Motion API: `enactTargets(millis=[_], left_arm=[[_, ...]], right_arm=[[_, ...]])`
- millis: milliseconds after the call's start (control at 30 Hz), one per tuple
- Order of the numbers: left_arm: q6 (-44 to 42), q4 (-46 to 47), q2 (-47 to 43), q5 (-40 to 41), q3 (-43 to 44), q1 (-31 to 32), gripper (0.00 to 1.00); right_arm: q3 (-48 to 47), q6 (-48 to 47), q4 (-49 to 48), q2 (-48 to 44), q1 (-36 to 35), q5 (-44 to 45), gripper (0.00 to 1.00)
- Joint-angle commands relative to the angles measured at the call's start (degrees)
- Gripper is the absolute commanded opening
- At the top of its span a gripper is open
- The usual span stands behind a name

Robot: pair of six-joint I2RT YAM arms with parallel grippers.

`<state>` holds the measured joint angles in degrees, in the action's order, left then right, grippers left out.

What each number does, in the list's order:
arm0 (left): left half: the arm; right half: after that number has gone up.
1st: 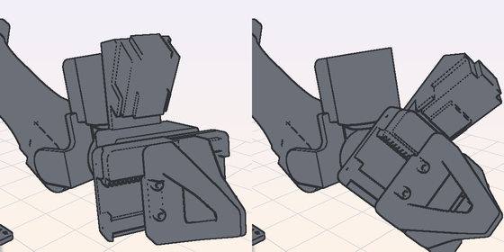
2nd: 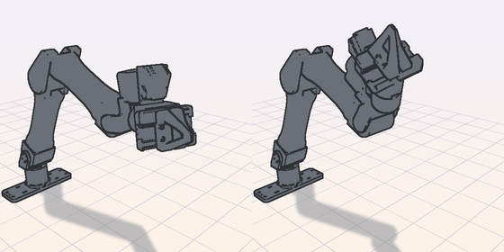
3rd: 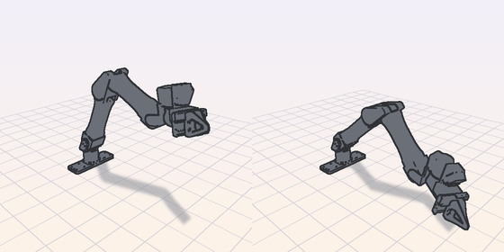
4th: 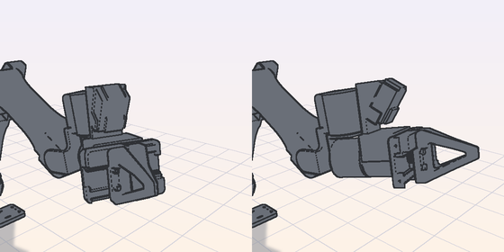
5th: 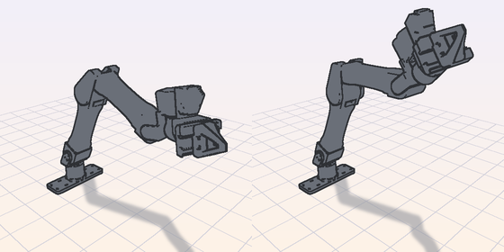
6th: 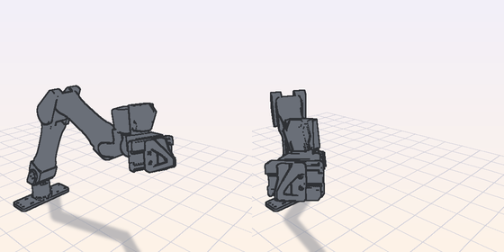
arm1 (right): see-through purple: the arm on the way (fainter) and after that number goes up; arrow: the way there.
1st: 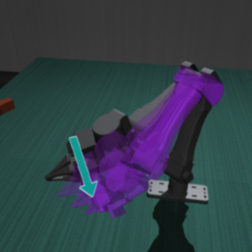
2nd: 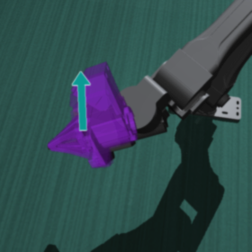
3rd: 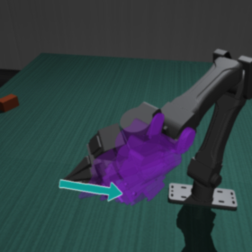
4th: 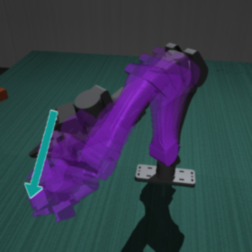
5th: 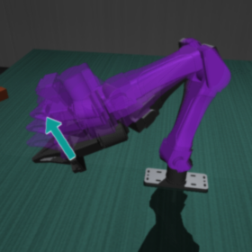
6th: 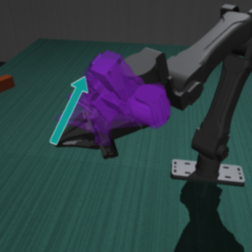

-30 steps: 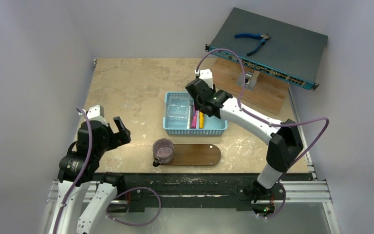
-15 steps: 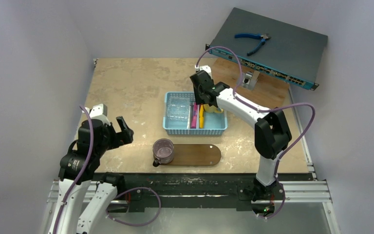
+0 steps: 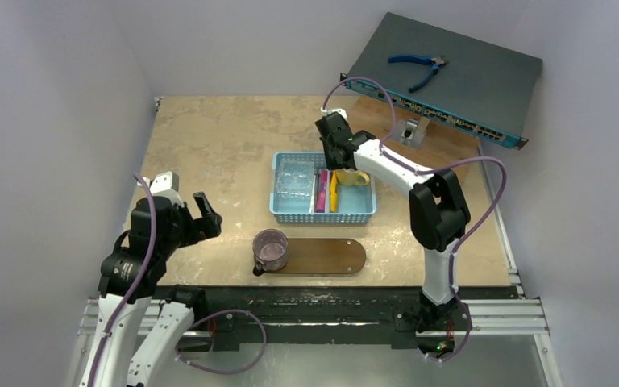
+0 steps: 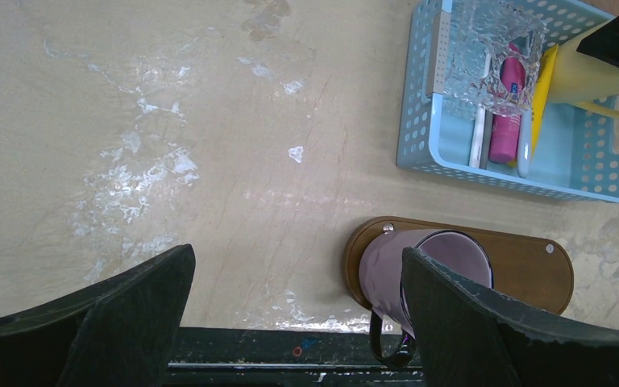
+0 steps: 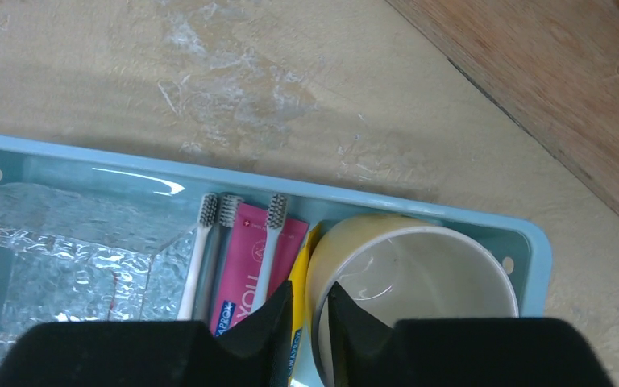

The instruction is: Prepare toiletry sets of a toothbrush and toothpaste on the tray

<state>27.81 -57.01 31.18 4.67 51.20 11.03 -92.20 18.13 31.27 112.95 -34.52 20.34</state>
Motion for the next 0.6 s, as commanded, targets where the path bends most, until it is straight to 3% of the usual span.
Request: enactTargets(millis=[0, 167, 567], left_arm=[[-1.3, 2.2, 0.4, -0.4, -0.1, 0.2, 1.0], [-1.2, 2.2, 0.3, -0.4, -0.1, 0.2, 1.0], [-1.2, 2.2, 0.6, -0.5, -0.2, 0.2, 1.0]], right_arm=[[-2.5, -1.1, -0.6, 0.7, 0.4, -1.6, 0.17], [-2.3, -1.2, -0.6, 0.9, 0.6, -1.8, 0.0], [0.6, -2.9, -3.0, -6.5, 0.5, -2.2, 0.0]])
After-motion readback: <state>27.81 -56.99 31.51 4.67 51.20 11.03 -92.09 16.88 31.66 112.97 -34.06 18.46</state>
